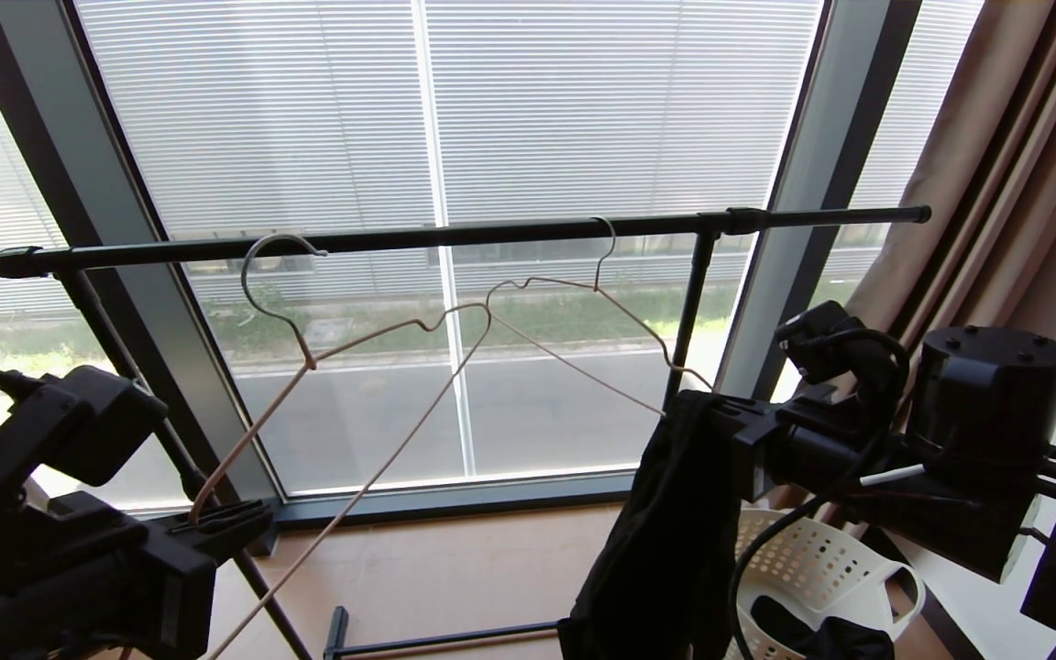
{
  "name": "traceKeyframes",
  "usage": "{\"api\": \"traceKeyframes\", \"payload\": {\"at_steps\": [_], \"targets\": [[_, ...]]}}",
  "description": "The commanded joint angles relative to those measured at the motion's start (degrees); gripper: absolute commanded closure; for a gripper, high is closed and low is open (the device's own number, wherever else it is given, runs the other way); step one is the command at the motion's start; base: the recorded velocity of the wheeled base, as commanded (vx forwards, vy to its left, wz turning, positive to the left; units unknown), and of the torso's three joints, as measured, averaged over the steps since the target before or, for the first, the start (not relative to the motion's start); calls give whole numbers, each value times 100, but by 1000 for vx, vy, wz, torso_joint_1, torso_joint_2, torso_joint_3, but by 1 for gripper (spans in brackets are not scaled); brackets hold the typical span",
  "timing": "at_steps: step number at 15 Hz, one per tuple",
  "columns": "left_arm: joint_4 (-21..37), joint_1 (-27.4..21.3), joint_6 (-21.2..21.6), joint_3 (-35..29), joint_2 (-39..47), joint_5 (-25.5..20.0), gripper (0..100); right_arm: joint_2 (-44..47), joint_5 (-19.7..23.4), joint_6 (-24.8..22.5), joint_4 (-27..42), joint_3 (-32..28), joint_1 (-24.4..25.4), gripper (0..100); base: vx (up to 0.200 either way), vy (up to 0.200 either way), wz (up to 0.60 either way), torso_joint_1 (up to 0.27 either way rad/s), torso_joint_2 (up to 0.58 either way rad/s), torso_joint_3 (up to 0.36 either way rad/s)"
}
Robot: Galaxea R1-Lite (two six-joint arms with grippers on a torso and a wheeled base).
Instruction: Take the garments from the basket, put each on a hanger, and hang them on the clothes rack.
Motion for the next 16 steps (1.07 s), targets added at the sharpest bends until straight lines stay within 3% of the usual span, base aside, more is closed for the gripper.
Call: {"api": "traceKeyframes", "payload": {"at_steps": [1,4,6,8,9,16], "targets": [[-2,2,7,186,-378,-34,100,13,1,-1,2,25,3,100,0,0,0,0,0,0],[-10,2,7,511,-694,-131,100,39,-17,-80,2,42,38,100,0,0,0,0,0,0],[-10,20,7,819,-993,-526,100,65,-70,-106,2,69,108,100,0,0,0,0,0,0],[-10,20,16,1047,-1151,-737,100,65,-368,-291,2,95,126,100,0,0,0,0,0,0],[-54,20,16,1232,-1230,-878,100,74,-755,-449,2,113,126,100,0,0,0,0,0,0],[-1012,11,359,2243,-1248,-1678,100,215,-1564,-1249,73,-353,117,100,0,0,0,0,0,0]]}}
